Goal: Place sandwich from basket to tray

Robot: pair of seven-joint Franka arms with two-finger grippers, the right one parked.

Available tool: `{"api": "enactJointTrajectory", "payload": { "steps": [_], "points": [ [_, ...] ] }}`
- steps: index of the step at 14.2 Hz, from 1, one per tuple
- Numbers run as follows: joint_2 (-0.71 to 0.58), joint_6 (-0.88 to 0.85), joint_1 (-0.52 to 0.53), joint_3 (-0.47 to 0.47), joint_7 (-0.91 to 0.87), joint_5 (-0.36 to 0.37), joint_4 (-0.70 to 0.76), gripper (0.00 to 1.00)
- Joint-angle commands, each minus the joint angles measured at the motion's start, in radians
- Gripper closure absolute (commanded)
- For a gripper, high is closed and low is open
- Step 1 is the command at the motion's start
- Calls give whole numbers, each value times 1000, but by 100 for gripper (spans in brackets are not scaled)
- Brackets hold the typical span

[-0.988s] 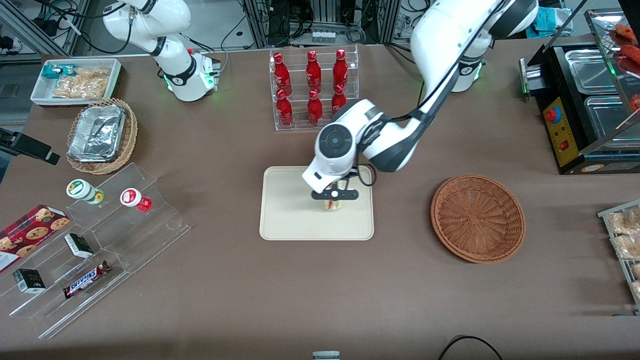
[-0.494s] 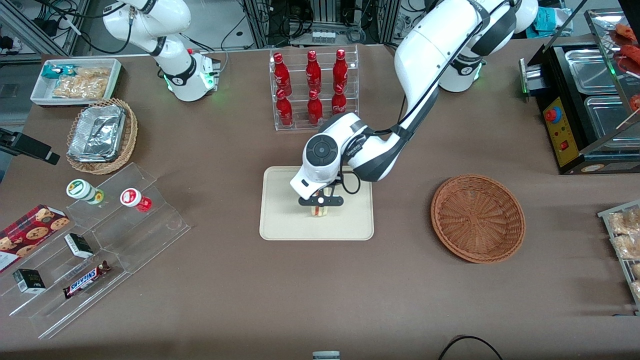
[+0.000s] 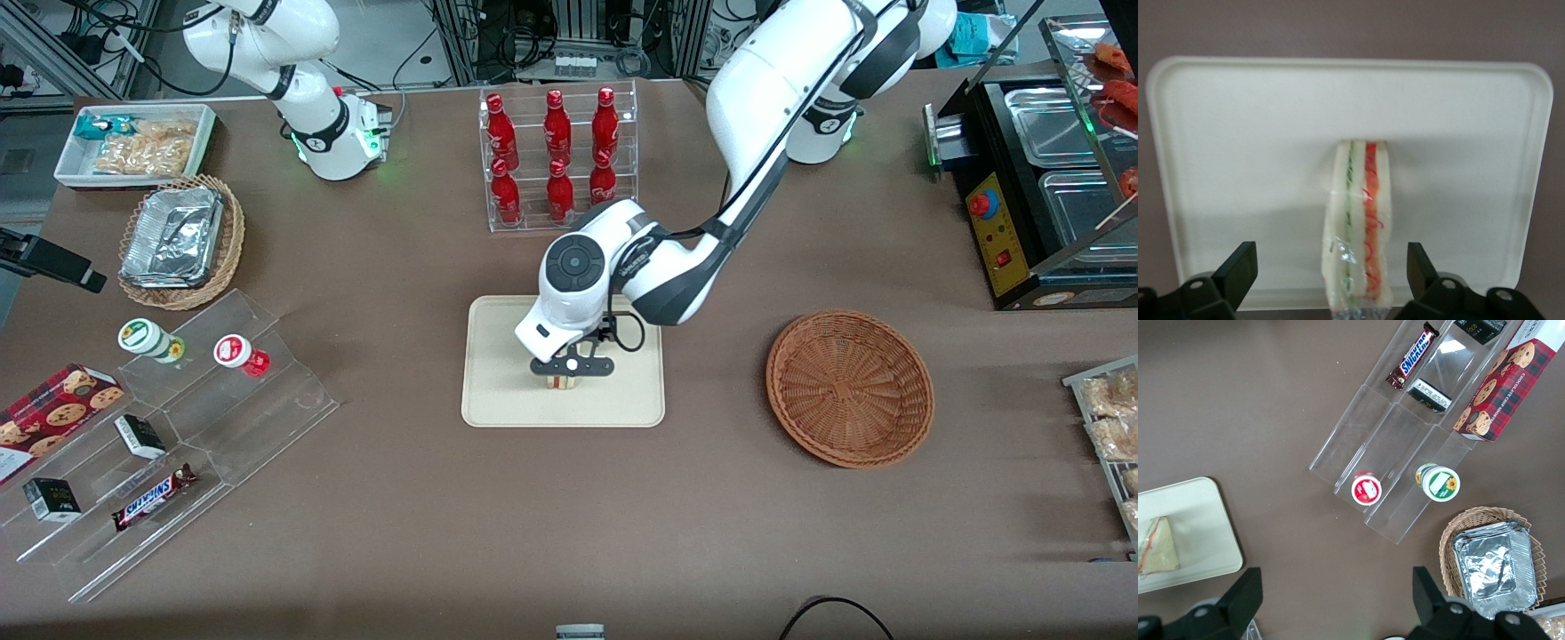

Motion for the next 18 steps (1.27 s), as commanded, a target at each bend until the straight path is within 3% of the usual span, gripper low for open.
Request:
{"api": "enactJointTrajectory", "payload": {
  "steps": [1, 3, 5, 10, 14, 18],
  "points": [
    [-141, -104, 58, 31, -6, 14, -28, 0],
    [-230, -269, 144, 30, 83, 12, -40, 0],
    [-310, -458, 230, 30, 305, 2, -38, 0],
    [-456, -655, 463, 30, 613, 3, -34, 0],
    [-528, -687, 594, -5, 645, -23, -32, 0],
    [-635, -756, 577, 10, 642, -40, -81, 0]
  ]
}}
